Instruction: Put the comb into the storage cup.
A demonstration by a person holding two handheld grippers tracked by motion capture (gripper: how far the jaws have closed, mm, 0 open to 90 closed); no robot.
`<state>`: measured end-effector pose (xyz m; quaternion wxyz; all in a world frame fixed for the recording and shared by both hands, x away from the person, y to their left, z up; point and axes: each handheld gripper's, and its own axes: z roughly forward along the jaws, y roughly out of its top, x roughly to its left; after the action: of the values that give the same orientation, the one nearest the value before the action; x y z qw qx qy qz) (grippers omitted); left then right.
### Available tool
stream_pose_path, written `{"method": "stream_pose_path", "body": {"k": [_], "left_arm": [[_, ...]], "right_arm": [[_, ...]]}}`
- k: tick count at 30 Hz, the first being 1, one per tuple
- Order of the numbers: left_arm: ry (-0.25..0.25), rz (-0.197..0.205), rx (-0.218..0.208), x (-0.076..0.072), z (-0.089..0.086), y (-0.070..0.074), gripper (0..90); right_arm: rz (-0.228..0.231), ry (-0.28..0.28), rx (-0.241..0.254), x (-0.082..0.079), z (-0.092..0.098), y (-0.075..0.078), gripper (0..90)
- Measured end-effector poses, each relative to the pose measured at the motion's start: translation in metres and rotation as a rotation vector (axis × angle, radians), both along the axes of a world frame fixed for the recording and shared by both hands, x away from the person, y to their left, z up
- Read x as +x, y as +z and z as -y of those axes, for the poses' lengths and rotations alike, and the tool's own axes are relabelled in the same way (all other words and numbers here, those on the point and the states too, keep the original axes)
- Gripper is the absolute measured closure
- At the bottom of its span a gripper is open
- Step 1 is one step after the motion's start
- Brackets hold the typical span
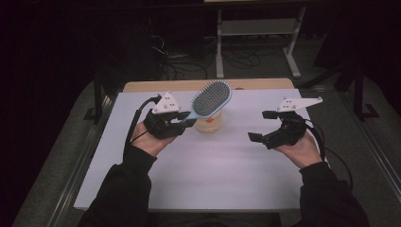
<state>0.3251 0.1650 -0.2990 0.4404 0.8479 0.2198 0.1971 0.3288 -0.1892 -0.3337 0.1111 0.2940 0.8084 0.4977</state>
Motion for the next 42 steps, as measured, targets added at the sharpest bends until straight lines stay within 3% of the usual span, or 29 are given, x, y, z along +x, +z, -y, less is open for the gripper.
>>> {"method": "stream_pose_path", "body": {"k": [15, 23, 33, 42], "left_arm": [[0.005, 0.014, -0.014, 0.003, 0.005, -0.001, 70.2], [0.010, 0.025, -0.029, 0.005, 0.005, -0.001, 70.2], [0.015, 0.044, -0.079, 0.011, 0.007, -0.007, 70.2], [0.020, 0.050, -0.105, 0.016, 0.010, -0.014, 70.1]], "right_arm": [[-0.032, 0.004, 0.080, 0.024, -0.022, 0.032, 0.0], [-0.043, -0.002, 0.085, 0.036, -0.031, 0.041, 0.0], [-0.083, 0.009, 0.166, 0.053, -0.045, 0.048, 0.0], [-0.097, 0.005, 0.148, 0.064, -0.067, 0.053, 0.0]]}}
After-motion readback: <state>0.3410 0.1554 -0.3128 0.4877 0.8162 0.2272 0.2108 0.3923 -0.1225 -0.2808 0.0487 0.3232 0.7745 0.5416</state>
